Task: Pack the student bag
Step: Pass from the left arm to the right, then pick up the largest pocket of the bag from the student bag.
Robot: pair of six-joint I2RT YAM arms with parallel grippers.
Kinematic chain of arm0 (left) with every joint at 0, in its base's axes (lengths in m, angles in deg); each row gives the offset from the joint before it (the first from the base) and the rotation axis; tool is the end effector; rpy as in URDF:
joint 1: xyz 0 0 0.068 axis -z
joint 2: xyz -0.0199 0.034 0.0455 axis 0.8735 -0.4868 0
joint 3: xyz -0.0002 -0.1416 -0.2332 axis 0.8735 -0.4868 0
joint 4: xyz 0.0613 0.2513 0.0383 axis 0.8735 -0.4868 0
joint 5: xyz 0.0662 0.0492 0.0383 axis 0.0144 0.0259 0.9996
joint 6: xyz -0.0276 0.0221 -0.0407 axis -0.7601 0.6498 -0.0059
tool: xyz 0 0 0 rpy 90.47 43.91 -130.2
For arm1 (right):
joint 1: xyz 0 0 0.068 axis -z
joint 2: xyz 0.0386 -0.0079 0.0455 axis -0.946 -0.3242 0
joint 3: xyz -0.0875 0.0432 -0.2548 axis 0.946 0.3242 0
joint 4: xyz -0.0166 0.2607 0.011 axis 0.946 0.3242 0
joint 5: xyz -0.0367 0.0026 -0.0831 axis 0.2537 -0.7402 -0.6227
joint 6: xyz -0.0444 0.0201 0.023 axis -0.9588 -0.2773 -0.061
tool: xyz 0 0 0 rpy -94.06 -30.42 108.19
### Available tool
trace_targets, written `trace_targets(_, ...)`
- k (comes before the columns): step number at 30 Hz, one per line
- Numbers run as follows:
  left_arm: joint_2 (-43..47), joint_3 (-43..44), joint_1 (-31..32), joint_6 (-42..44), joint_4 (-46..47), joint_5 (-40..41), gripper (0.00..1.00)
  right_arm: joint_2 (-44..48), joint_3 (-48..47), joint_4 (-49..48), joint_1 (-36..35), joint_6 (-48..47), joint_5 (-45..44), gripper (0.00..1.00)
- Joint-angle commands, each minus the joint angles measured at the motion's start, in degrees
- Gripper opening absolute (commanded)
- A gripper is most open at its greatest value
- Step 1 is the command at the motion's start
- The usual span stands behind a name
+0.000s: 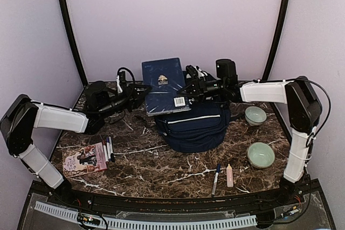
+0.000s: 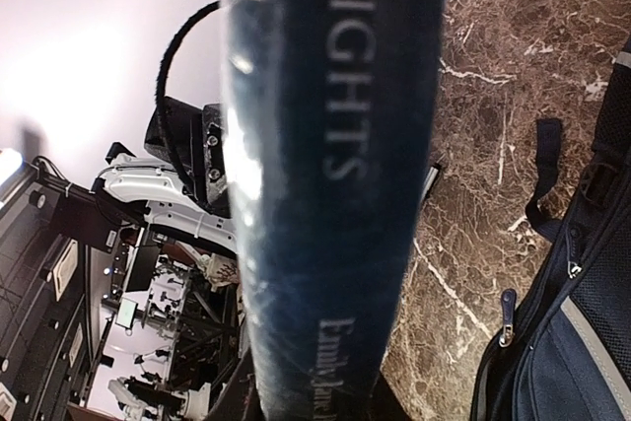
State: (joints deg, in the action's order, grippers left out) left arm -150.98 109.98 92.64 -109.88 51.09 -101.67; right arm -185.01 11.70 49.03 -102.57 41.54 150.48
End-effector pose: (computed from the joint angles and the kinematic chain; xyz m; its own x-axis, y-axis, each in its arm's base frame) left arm 0.2767 -0.1877 0.2584 -0.6889 -0.5577 -0.4630 0.4510 0.1702 -0.8762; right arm 0.3546 0.2552 0.2564 -0.8752 -0.1576 -0.4575 -0.4679 0.0348 0.8831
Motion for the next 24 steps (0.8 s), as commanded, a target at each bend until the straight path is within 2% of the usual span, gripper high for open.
trace_targets(1, 1.3, 0.7, 1.5, 3.1, -4.5, 0.7, 0.46, 4.6, 0.4, 2.0, 1.6, -5.9, -1.0, 0.0)
trace_targets(4, 1.3, 3.1, 1.5, 7.1, -13.6, 1.3, 0.53, 7.2, 0.4, 10.1, 6.1, -13.5, -3.0, 0.0)
trace_targets(7, 0.9, 7.2, 2.1, 14.8, -25.7, 4.1, 0.55, 10.3, 0.0, 19.6, 10.0, -23.4, -6.7, 0.0)
trace_targets(10, 0.3, 12.0, 3.1, 22.8, -35.8, 8.3, 0.57, 15.1, 3.3, 23.3, 13.3, -30.0, -10.6, 0.0)
trace_targets(16, -6.2, 26.5, 8.9, 42.2, -50.9, 7.5, 0.53, 24.8, 7.2, 32.2, 21.8, -41.6, -16.7, 0.0)
trace_targets(21, -16.6, 40.3, 14.2, 56.7, -64.8, 8.9, 0.5, 28.5, 9.0, 36.8, 30.3, -45.3, -12.6, 0.0)
trace_targets(24, -22.4, 47.3, 17.7, 63.5, -70.4, 9.4, 0.44, 29.5, 7.5, 41.2, 34.0, -49.3, -12.6, 0.0)
